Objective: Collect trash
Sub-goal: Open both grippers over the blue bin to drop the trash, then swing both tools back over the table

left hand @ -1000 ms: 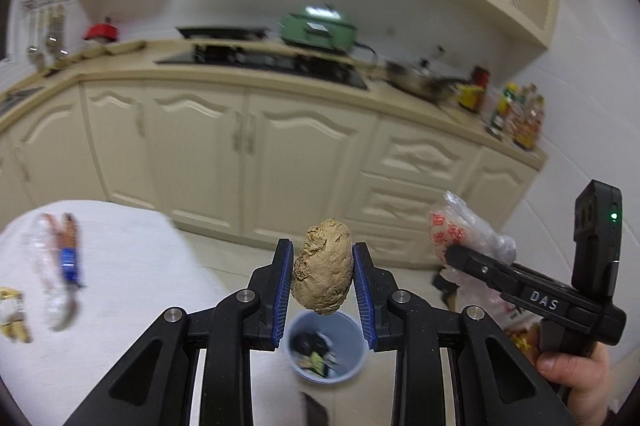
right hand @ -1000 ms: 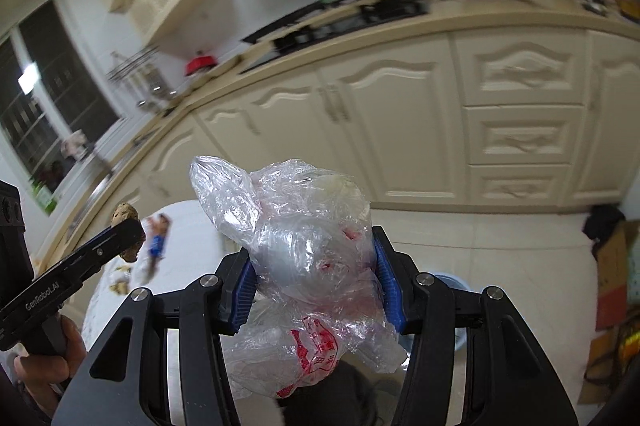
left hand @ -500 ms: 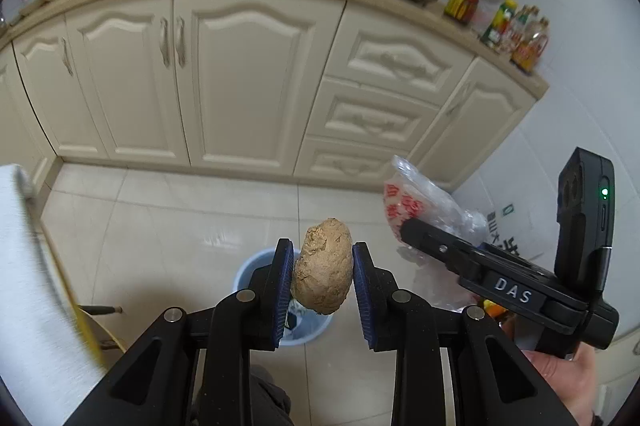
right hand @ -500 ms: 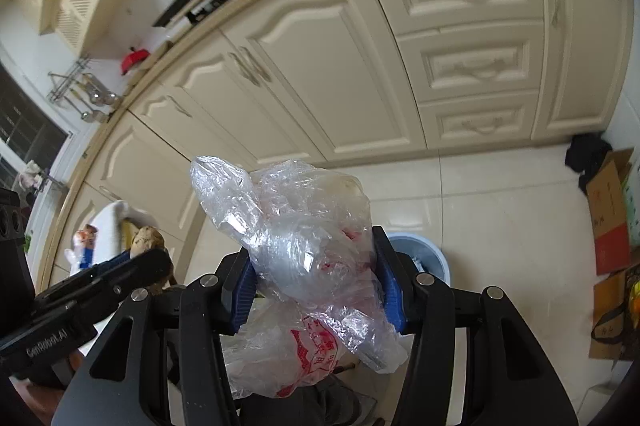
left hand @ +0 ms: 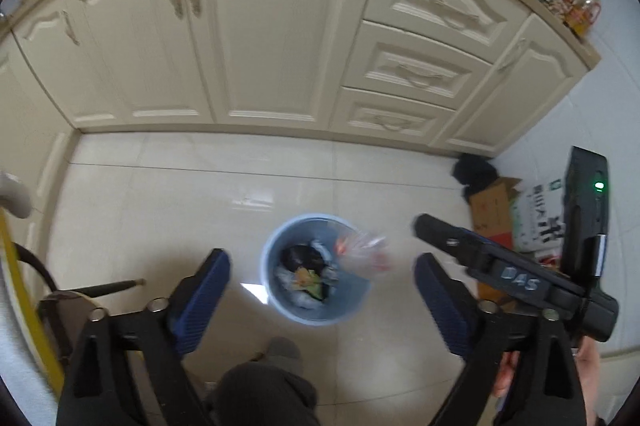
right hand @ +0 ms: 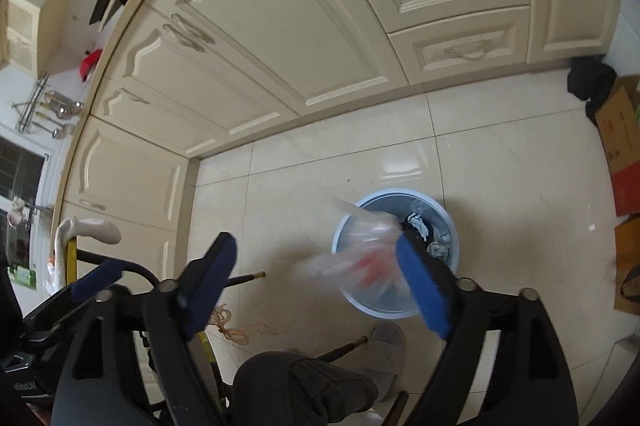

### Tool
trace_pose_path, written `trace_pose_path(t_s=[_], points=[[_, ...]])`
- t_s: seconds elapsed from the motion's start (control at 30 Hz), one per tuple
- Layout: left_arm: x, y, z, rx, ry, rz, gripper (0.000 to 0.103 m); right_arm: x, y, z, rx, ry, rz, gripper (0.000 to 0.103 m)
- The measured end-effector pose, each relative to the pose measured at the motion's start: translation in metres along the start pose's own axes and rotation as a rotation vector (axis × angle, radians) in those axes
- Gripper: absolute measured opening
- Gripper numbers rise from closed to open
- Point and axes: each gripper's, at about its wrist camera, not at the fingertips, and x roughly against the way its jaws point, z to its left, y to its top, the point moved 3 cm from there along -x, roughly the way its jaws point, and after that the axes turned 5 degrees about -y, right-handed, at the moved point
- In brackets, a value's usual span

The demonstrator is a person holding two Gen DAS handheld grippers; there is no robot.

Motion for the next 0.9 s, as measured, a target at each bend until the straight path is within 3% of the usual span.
trace_pose_path(t_s=[0.07, 0.2, 0.4, 0.7, 0.9], points=[[0.003, 0.005, -0.001, 0.006, 0.01, -0.022, 0.097, 0.003, -0.002, -0.001, -0.011, -0.004, -0.008, 0.103], [0.012, 0.005, -0.008, 0.007, 0.031, -0.063, 0.102, 0.011, -0.006, 0.001, -0.014, -0.016, -0.021, 0.103], [0.042, -0.012, -0.019, 0.005, 0.038, -0.142, 0.102, 0.031, -0.014, 0.014, -0.008, -0.034, -0.053, 0.103], [0.147, -0.073, -0.008, 0.018, 0.014, -0.318, 0.102, 0.092, -0.026, 0.07, 0.067, 0.002, -0.155, 0.103], [0.232, -0.139, 0.018, 0.048, 0.017, -0.451, 0.102, 0.137, -0.038, 0.128, 0.159, 0.042, -0.238, 0.103]])
